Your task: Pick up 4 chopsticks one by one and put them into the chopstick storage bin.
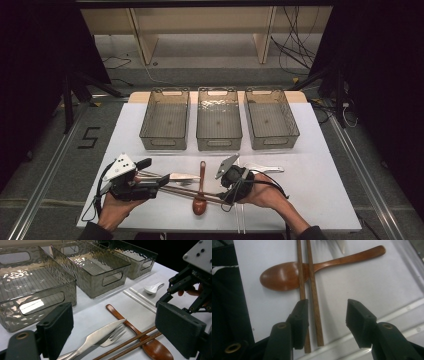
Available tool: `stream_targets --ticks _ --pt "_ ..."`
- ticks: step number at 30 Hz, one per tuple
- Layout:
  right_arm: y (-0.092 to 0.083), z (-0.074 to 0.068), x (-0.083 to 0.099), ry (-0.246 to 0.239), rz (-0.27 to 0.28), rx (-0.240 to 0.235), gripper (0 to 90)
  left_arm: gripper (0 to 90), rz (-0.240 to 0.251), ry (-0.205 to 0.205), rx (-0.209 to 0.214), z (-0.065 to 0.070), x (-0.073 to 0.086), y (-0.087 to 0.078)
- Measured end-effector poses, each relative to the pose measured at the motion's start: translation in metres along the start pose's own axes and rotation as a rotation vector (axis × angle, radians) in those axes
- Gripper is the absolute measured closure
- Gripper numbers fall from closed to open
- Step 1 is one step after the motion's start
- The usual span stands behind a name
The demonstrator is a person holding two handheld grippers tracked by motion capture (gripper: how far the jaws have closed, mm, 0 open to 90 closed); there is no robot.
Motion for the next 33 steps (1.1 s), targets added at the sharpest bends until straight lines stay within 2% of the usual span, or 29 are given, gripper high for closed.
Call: stream_targets --ticks 3,10,11,14,18,22,28,29,33 --pt "0.003 0.0 0.001 -0.022 -0.014 -0.007 58.4 14.5 0.002 -0.002 -0.001 0.0 0.0 0.0" --pt "0.009 -0.003 0.004 -0.021 -0.047 -0.021 64.4 14.5 0.002 0.0 0.0 0.0 -0.001 0.0" --pt "0.012 -0.002 0.006 -0.04 -0.057 -0.018 65.5 14.5 0.001 0.001 0.0 0.001 -0.001 0.0" --pt "0.012 -0.003 0.007 -0.032 -0.072 -0.023 66.9 14.5 0.002 0.001 0.0 0.001 -0.001 0.0" --pt "0.016 -0.002 0.006 -0.042 -0.067 -0.025 69.6 14.5 -0.001 0.0 -0.001 0.001 0.0 0.0" --pt "0.019 -0.004 0.007 -0.048 -0.085 -0.035 71.9 14.5 0.0 -0.002 0.001 0.0 -0.001 0.0" --pt "0.025 -0.005 0.008 -0.092 -0.109 -0.028 81.7 14.5 0.003 -0.002 0.001 0.0 -0.001 0.0" --pt "0.027 -0.005 0.006 -0.093 -0.086 -0.026 83.4 14.5 0.001 -0.002 0.001 0.0 -0.001 0.0" --pt "0.025 -0.006 0.006 -0.108 -0.09 -0.027 84.3 14.6 0.004 -0.004 0.001 0.0 -0.001 0.0"
Point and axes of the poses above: each handheld gripper's, and its own axes: y roughly forward along the jaws, x roughly out of its underside, z roughly to its right, the point moved 10 cm from there along y, roughly forward along the jaws, and after that the axes turned 1 degree about -x, right-handed, at the moved point
